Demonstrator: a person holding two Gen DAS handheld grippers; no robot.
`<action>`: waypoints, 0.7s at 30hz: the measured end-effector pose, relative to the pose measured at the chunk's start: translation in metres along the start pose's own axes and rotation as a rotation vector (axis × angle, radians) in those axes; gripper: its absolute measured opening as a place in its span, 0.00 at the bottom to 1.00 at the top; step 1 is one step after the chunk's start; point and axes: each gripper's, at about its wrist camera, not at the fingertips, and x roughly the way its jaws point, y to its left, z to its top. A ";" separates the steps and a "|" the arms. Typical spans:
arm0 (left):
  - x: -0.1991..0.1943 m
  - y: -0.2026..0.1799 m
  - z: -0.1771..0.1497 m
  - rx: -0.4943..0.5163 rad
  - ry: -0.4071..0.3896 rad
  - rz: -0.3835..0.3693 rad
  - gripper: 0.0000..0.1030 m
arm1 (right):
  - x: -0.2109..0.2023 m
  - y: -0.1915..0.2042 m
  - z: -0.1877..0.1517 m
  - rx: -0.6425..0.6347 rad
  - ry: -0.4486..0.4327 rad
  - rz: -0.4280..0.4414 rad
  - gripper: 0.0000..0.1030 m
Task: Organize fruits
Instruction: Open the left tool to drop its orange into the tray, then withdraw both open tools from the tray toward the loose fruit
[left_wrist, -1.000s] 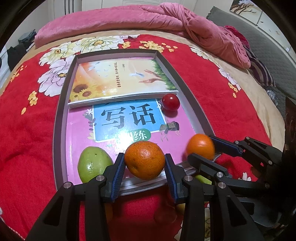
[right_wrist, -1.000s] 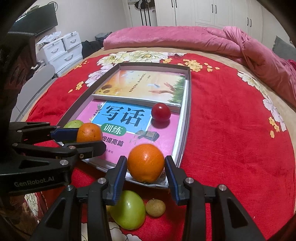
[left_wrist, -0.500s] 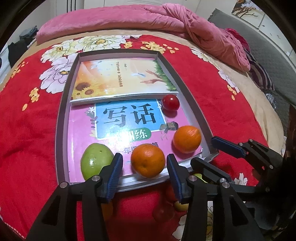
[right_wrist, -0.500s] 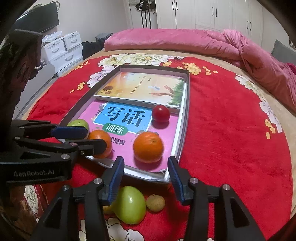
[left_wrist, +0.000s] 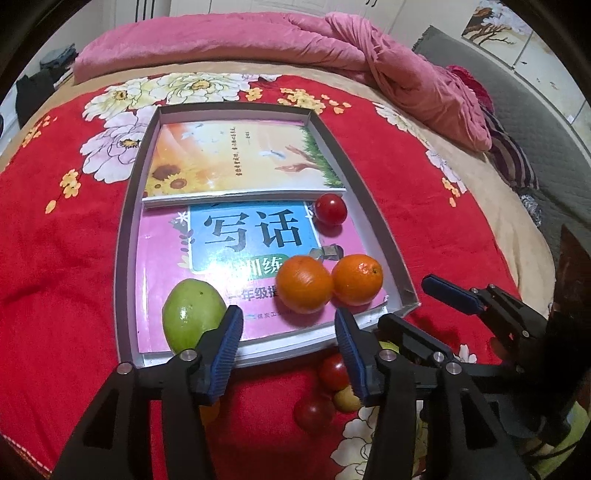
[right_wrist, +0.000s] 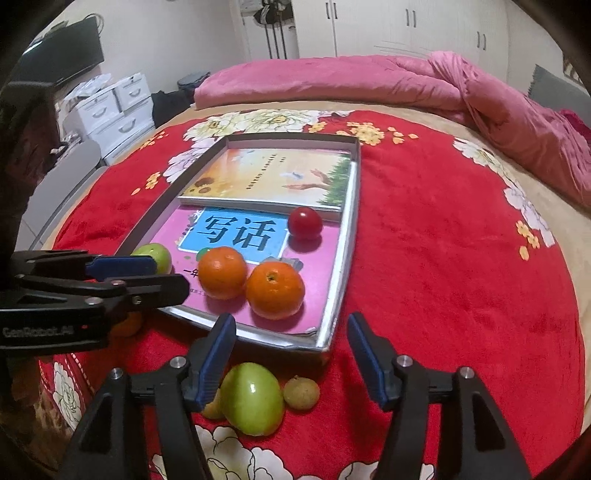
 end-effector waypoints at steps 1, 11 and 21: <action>-0.002 0.000 0.000 0.000 -0.003 -0.002 0.60 | -0.001 -0.001 0.000 0.005 -0.001 -0.001 0.61; -0.023 0.002 -0.001 -0.016 -0.036 -0.019 0.70 | -0.011 -0.012 0.000 0.059 -0.027 -0.009 0.66; -0.038 0.017 -0.001 -0.067 -0.056 -0.017 0.73 | -0.023 -0.024 0.002 0.111 -0.056 -0.019 0.72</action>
